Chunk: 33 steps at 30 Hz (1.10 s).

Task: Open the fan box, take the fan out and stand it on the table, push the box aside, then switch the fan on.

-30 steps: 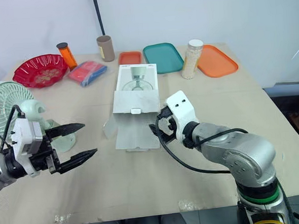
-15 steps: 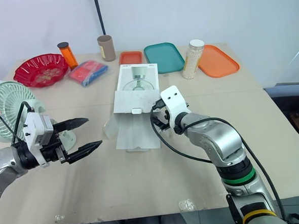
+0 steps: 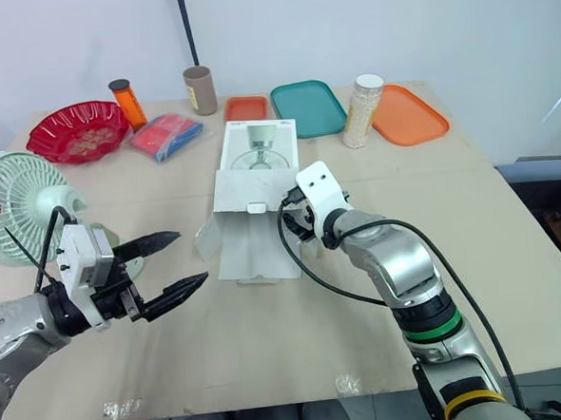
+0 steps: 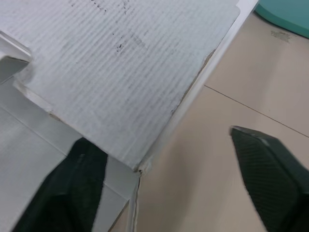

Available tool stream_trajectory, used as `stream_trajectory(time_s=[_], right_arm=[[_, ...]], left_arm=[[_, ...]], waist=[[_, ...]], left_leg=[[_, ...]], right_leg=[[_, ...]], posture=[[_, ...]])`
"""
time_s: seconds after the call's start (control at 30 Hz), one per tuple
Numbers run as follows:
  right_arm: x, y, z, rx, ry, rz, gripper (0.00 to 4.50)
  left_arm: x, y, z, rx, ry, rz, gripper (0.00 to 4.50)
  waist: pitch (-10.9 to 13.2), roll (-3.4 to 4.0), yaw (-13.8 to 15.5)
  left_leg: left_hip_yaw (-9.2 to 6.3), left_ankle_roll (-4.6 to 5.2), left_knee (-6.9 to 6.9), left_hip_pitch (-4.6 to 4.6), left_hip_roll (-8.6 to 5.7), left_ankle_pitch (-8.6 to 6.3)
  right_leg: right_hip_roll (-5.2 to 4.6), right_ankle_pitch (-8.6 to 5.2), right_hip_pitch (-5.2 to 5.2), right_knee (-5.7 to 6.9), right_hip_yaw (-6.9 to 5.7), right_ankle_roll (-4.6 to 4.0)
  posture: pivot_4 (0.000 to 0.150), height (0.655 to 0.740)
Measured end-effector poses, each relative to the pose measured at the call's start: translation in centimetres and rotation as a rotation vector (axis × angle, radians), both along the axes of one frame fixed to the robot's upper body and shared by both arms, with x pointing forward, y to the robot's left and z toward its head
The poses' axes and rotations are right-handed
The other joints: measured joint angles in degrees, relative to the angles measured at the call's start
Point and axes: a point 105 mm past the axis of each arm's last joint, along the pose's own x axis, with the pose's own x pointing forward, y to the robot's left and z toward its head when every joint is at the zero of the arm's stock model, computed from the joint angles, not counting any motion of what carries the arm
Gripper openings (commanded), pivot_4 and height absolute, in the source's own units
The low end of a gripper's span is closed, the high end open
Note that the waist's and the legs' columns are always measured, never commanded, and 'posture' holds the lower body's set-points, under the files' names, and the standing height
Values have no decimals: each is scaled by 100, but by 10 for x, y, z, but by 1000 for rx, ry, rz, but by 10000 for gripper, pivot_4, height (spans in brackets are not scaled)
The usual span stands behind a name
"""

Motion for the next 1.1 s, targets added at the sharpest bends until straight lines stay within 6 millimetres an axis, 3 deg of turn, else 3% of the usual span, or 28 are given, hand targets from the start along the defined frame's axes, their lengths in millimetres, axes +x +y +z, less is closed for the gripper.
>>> stream_trajectory(time_s=[0.27,0.6,0.73,0.83,0.93,1.1], right_arm=[[5,-1,2,13,-12,-43,691],[6,-3,1,20,-2,-79,691],[4,-13,6,25,-3,-112,691],[-4,-27,11,25,-19,-138,691],[-23,-56,14,19,-16,-189,691],[-49,-72,17,19,2,-174,691]], left_arm=[[3,-2,2,-2,-11,-2,45000],[8,-4,1,-12,-6,0,45000],[9,-7,4,-15,-19,-14,45000],[12,-7,6,-21,-23,-16,45000],[18,-11,4,-34,-17,-35,45000],[24,-19,5,-29,-34,-76,45000]], waist=[[0,0,-1],[0,0,1],[0,0,7],[0,0,14],[0,0,37],[-1,4,21]], left_leg=[[0,0,-1,0,0,0],[-1,0,1,0,0,0],[-1,0,3,-1,-1,0],[-3,0,2,-4,-2,0],[-12,0,8,-12,-9,0],[-17,4,7,-9,-8,1]], right_leg=[[1,0,-1,0,-1,0],[0,1,0,2,-2,-1],[-1,1,1,2,-3,0],[-3,0,1,2,-6,0],[-10,-1,1,0,-15,2],[-5,0,4,1,-17,2]], posture=[[1500,7400],[1500,7400],[1500,7400],[1500,7400],[1500,7400],[1500,7400]])
